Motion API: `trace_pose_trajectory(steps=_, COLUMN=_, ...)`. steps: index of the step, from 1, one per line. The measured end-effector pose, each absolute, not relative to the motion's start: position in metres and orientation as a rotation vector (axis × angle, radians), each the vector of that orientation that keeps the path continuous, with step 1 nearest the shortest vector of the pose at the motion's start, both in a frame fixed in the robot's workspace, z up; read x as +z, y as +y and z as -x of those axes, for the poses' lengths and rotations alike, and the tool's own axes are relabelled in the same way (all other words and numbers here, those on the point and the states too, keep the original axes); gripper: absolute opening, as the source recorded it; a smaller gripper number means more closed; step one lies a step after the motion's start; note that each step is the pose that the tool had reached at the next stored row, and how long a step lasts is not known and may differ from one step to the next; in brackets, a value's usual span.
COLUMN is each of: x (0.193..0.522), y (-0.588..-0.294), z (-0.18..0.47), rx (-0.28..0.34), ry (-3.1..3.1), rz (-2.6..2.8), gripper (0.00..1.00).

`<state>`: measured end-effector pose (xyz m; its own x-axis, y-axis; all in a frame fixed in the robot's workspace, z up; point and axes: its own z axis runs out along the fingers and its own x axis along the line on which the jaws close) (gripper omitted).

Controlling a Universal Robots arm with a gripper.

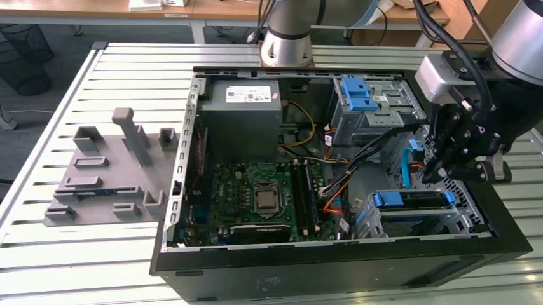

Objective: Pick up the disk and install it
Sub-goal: 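Insert the first disk wire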

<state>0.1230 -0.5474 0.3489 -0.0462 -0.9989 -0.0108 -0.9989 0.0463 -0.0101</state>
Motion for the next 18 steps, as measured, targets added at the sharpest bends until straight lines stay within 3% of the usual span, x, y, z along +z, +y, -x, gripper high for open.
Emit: trace_pose_trajectory(steps=18, x=0.3423, y=-0.5535, z=-0.1261, rx=0.021, ry=2.307, rz=2.131, gripper=0.16)
